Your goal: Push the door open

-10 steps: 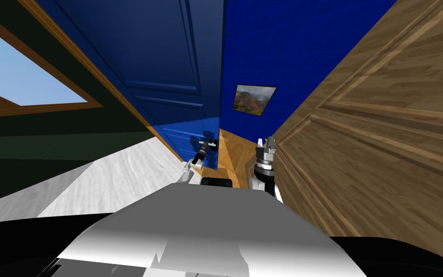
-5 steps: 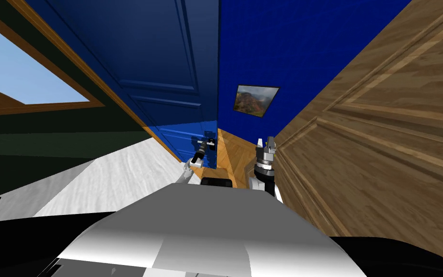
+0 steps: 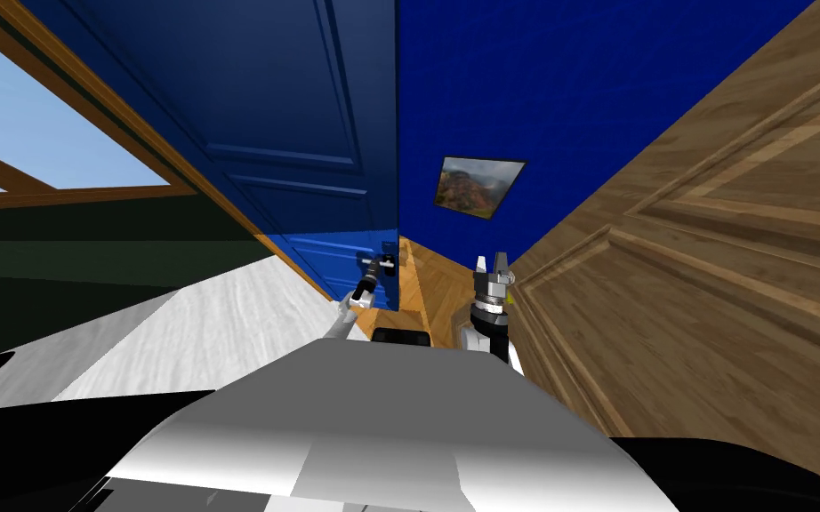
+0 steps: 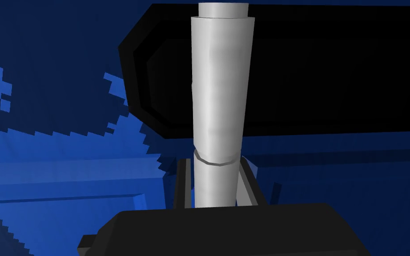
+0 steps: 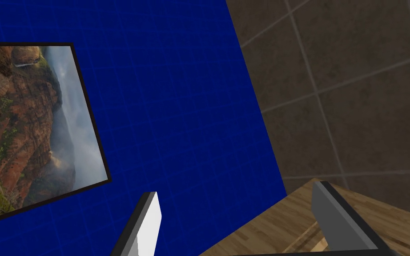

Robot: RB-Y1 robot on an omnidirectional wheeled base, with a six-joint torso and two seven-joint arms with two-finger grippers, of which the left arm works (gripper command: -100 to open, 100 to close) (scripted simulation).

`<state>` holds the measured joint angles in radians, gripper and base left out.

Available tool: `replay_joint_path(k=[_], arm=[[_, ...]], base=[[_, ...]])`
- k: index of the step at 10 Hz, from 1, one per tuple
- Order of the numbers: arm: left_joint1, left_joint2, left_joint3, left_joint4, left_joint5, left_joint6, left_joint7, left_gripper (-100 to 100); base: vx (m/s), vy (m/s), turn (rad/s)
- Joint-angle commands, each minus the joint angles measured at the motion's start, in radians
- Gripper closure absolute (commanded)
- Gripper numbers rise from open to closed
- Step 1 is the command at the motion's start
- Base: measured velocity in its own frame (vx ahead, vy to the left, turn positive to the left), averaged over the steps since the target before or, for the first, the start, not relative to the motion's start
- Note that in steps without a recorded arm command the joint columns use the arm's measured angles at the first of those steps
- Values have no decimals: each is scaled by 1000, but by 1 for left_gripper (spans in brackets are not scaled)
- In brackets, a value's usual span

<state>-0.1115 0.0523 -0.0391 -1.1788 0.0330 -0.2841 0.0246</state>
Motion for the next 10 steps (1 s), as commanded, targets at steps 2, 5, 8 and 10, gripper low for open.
replay_joint_path(k=[2,5,8,10], arm=[[-4,20,30,3,0,-1,-14,100],[-6,27,47,4,1,-2,-21,100],[-9,35,71,6,1,-2,-32,100],[-10,37,82,7,1,-3,-37,100]], base=[[168,-4,73],[153,8,26],[104,27,61],[95,3,19]])
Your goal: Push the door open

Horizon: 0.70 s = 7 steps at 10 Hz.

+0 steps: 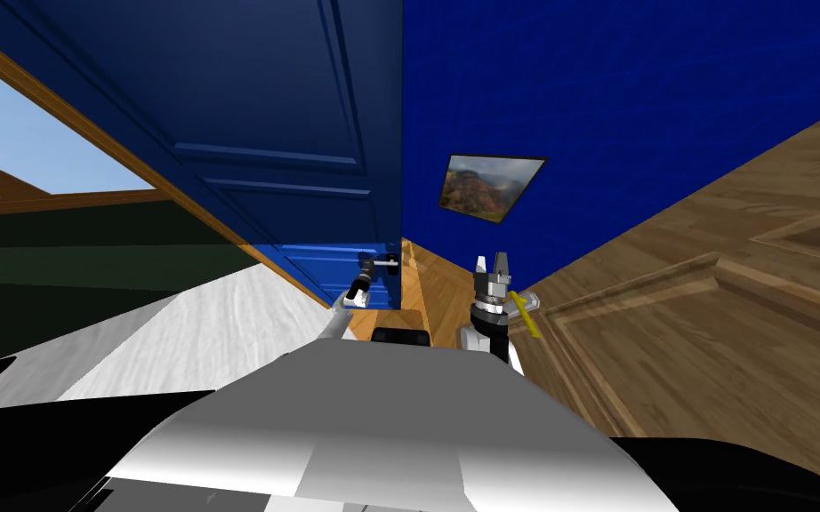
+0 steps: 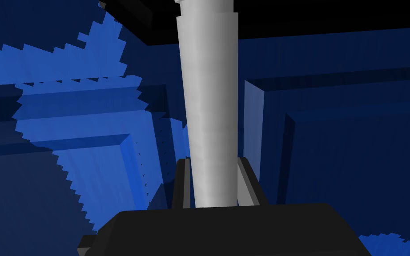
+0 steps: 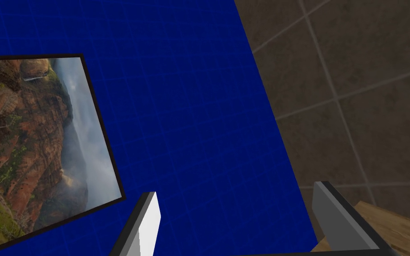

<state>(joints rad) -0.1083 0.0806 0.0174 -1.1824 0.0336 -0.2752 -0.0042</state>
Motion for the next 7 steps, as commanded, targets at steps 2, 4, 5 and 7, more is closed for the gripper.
replay_joint_path(k=[2,4,5,7], arm=[[-15,10,36,11,1,-12,-13,100],[-16,11,48,12,1,-12,-18,100],[-17,11,54,13,1,-13,-20,100],[-18,11,65,14,1,-13,-26,100]], base=[[101,-22,42],[95,-14,35],[99,-1,22],[96,-4,43]])
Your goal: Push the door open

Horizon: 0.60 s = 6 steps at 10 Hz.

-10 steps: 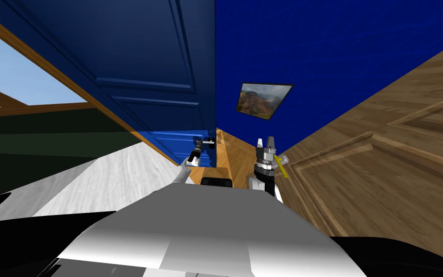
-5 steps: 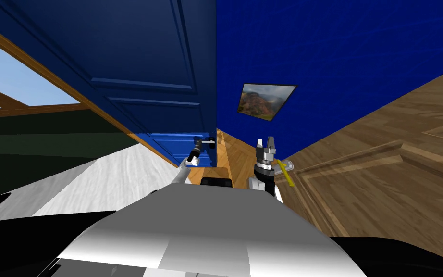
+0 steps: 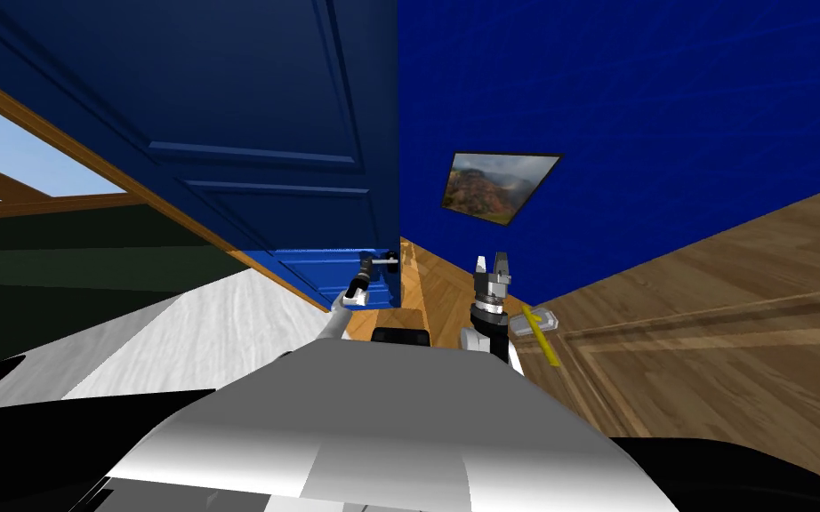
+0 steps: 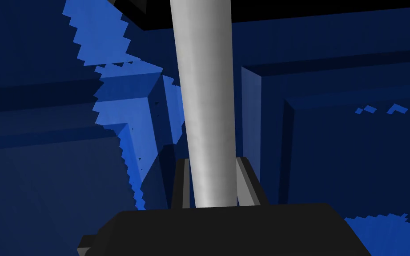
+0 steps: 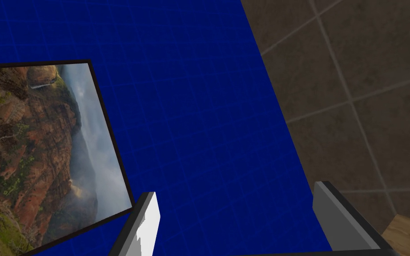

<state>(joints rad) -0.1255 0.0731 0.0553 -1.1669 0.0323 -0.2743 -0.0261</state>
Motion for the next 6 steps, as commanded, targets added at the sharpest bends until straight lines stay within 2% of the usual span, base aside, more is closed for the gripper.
replay_joint_path(k=[1,6], arm=[[-2,18,33,-1,2,-14,-6,100],[-6,12,70,1,3,-15,-22,100]], base=[[104,0,59],[121,-13,52]])
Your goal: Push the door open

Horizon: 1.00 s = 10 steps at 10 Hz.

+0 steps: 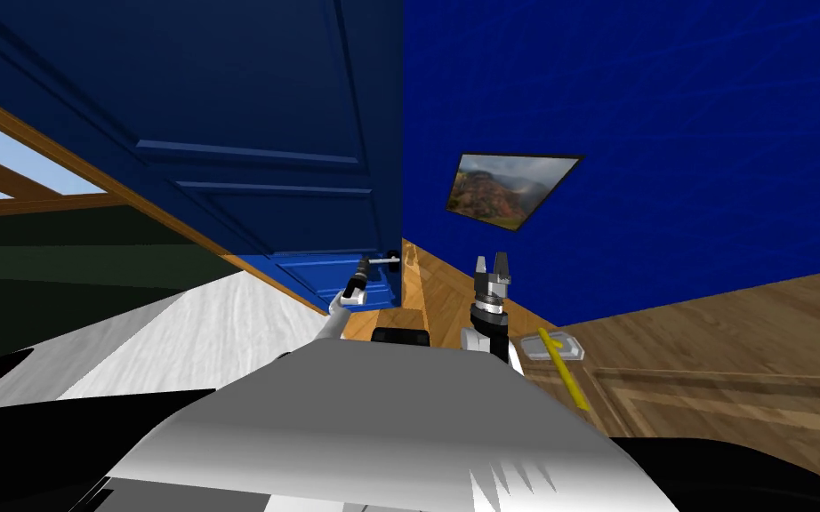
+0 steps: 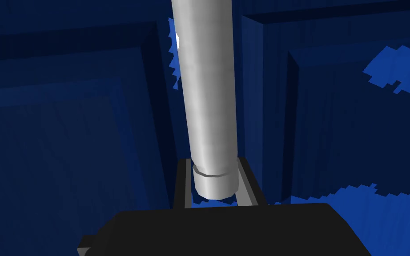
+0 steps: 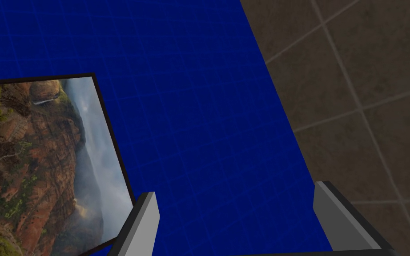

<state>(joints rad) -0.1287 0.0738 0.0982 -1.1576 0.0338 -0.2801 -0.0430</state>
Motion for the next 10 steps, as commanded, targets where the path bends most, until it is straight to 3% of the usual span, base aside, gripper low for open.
replay_joint_path(k=[1,8,10], arm=[[-3,10,33,-7,1,-10,-8,100],[-8,-5,68,-4,2,-11,-24,100],[-11,-19,91,-3,2,-12,-34,100]], base=[[109,-35,63],[88,-26,39],[101,-55,121]])
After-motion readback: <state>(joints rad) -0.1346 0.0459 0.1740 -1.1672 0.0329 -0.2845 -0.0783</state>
